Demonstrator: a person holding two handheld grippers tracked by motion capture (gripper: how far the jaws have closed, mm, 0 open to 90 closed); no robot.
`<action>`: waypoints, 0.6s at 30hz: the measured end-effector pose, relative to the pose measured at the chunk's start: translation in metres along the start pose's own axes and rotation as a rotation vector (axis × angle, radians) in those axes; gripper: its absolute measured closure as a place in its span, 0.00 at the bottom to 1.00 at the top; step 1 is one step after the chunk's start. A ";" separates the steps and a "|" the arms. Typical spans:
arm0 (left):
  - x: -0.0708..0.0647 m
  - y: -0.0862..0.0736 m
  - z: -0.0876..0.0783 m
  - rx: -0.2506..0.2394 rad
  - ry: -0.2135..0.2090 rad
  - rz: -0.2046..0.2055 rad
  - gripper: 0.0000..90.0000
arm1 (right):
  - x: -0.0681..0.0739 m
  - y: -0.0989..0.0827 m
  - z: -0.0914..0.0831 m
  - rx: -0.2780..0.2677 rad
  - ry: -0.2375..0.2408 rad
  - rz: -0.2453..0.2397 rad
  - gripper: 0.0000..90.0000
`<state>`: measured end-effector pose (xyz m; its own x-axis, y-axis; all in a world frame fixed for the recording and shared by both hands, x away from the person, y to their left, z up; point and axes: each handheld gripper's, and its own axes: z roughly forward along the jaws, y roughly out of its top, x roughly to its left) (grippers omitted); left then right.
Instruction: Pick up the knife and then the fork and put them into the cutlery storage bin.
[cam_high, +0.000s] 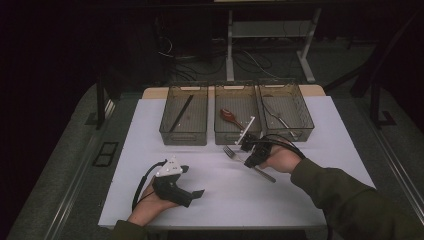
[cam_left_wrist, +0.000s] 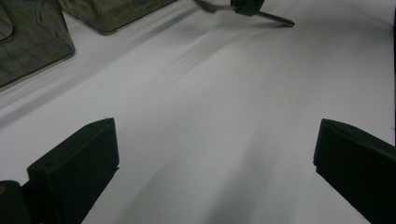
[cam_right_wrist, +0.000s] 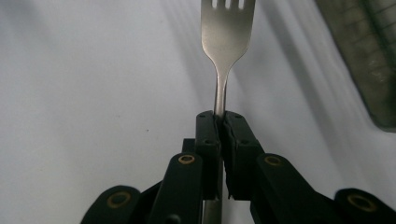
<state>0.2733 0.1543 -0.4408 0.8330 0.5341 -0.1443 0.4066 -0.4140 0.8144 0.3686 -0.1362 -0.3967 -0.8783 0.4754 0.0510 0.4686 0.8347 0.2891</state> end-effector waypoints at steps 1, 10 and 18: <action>0.000 0.000 0.000 0.001 0.000 0.000 0.00 | -0.002 -0.001 -0.002 -0.012 0.000 0.006 0.93; 0.000 0.000 0.001 0.004 0.000 -0.001 0.00 | -0.017 -0.013 -0.023 -0.108 -0.001 0.066 0.93; 0.000 0.000 0.001 0.005 0.000 -0.003 0.00 | -0.029 -0.021 -0.038 -0.150 -0.011 0.106 0.94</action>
<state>0.2736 0.1539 -0.4415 0.8316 0.5357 -0.1465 0.4108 -0.4158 0.8114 0.3806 -0.1778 -0.3678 -0.8234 0.5620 0.0787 0.5382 0.7294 0.4223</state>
